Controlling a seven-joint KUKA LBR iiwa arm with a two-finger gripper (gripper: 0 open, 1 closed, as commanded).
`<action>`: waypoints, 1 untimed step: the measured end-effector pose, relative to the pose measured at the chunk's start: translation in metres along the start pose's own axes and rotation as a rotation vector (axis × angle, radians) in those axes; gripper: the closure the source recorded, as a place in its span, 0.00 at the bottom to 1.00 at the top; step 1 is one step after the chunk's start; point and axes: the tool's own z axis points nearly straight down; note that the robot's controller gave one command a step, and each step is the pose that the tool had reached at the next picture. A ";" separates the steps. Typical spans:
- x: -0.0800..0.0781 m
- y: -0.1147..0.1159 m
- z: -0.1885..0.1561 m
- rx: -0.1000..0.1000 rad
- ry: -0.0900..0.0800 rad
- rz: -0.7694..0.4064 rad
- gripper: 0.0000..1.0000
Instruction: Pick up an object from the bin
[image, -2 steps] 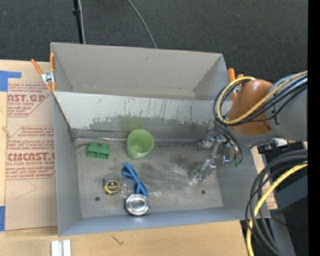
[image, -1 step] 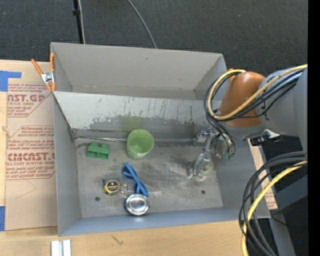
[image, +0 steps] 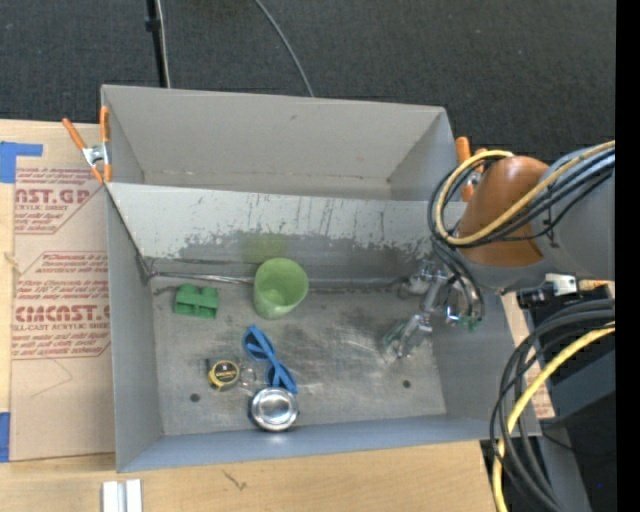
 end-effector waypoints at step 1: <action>-0.001 0.000 -0.002 0.001 -0.001 -0.002 1.00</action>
Offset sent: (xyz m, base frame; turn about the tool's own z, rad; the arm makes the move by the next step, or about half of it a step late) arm 0.0000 0.0000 0.0000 0.0000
